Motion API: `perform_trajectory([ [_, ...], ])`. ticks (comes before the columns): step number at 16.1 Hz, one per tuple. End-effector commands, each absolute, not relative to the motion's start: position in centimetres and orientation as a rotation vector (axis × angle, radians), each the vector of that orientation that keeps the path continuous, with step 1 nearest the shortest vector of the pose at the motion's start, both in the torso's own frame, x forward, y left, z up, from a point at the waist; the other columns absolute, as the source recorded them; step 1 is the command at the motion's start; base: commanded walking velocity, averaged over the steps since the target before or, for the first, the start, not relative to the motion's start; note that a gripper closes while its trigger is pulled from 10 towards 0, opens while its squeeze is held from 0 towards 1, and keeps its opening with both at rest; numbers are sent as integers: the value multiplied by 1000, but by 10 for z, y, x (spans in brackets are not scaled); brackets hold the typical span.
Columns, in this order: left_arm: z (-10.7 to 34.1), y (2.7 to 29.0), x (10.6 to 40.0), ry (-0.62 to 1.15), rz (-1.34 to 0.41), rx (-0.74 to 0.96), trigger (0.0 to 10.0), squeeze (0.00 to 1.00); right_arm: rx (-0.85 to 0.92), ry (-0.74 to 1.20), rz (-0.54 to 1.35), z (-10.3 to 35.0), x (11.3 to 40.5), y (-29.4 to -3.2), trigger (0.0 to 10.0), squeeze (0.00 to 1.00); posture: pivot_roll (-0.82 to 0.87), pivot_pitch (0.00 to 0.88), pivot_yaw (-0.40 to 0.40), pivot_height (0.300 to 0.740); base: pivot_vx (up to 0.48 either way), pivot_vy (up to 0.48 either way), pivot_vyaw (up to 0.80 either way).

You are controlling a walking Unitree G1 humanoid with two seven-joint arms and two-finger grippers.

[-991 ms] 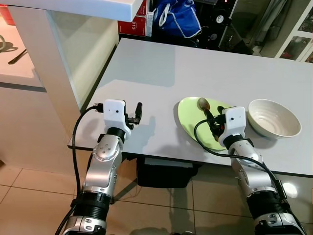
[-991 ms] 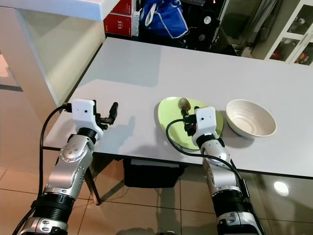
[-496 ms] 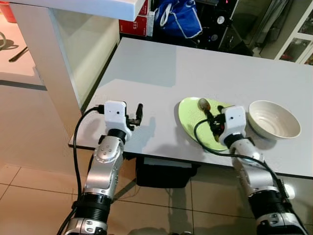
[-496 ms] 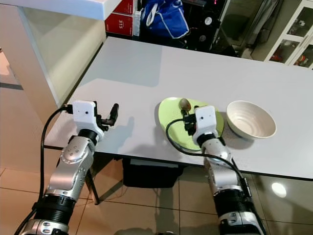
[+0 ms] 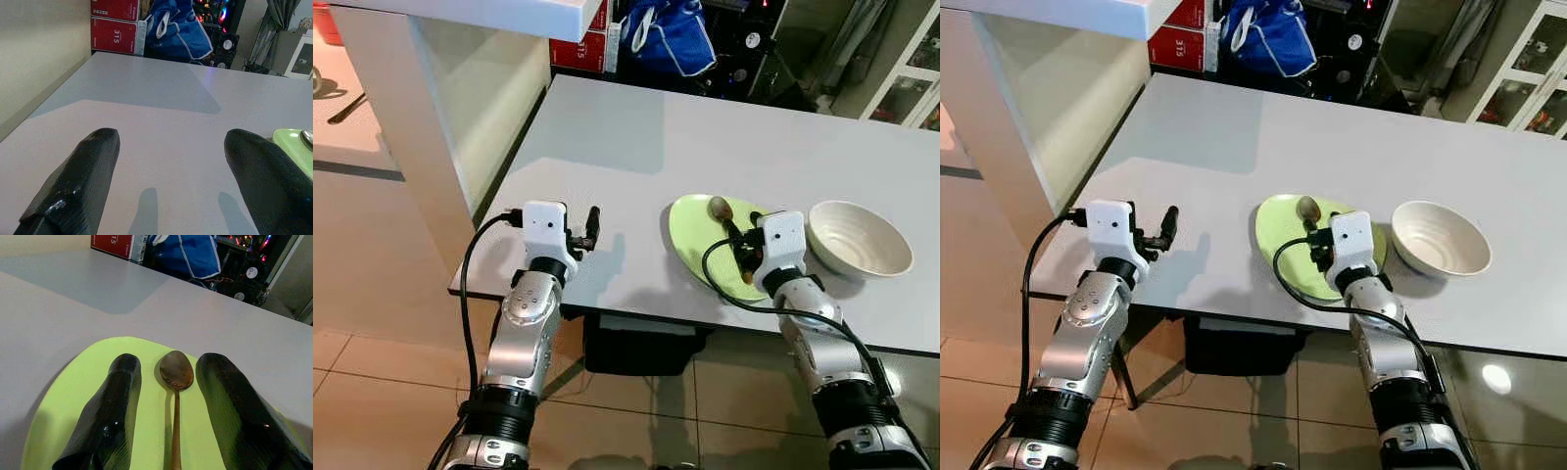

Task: Setting the table

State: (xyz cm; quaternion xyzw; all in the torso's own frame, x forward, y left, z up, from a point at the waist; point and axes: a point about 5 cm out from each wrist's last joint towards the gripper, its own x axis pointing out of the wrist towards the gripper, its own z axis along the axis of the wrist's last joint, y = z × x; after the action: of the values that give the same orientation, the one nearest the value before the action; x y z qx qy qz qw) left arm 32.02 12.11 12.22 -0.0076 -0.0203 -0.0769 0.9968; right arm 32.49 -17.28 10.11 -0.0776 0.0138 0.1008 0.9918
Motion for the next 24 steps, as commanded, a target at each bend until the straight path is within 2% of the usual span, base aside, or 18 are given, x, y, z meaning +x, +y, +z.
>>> perform_trajectory([
  [1,126,116,322,-46,-160,-15,10000,0,-168,44,178,101,322,-184,10000,0,36,0,-110,740,0,0,0],
  [4,125,116,322,-34,-169,-31,10000,0,-167,47,157,101,321,-191,10000,0,31,0,-102,740,0,0,0],
  [7,126,118,326,-23,-164,-70,10000,0,-132,46,158,101,323,-184,10000,0,35,0,-88,740,0,0,0],
  [9,126,121,328,-14,-167,-73,10000,0,-18,88,162,98,325,-180,10000,0,33,0,-77,740,0,0,0],
  [10,125,121,327,-9,-173,-72,10000,0,-17,93,174,98,325,-179,10000,0,30,0,-73,740,0,0,0],
  [15,99,163,308,84,-136,-85,10000,0,-60,139,152,101,332,-214,10000,0,36,0,-68,740,0,0,0],
  [19,103,151,313,77,-129,-153,10000,0,-32,137,250,100,334,-192,10000,0,39,0,-63,740,0,0,0],
  [22,97,145,311,125,-111,-280,10000,0,-14,142,266,97,333,-189,10000,0,36,0,-60,740,0,0,0],
  [24,99,144,312,113,-117,-271,10000,0,31,147,258,97,334,-189,10000,0,35,0,-61,740,0,0,0],
])
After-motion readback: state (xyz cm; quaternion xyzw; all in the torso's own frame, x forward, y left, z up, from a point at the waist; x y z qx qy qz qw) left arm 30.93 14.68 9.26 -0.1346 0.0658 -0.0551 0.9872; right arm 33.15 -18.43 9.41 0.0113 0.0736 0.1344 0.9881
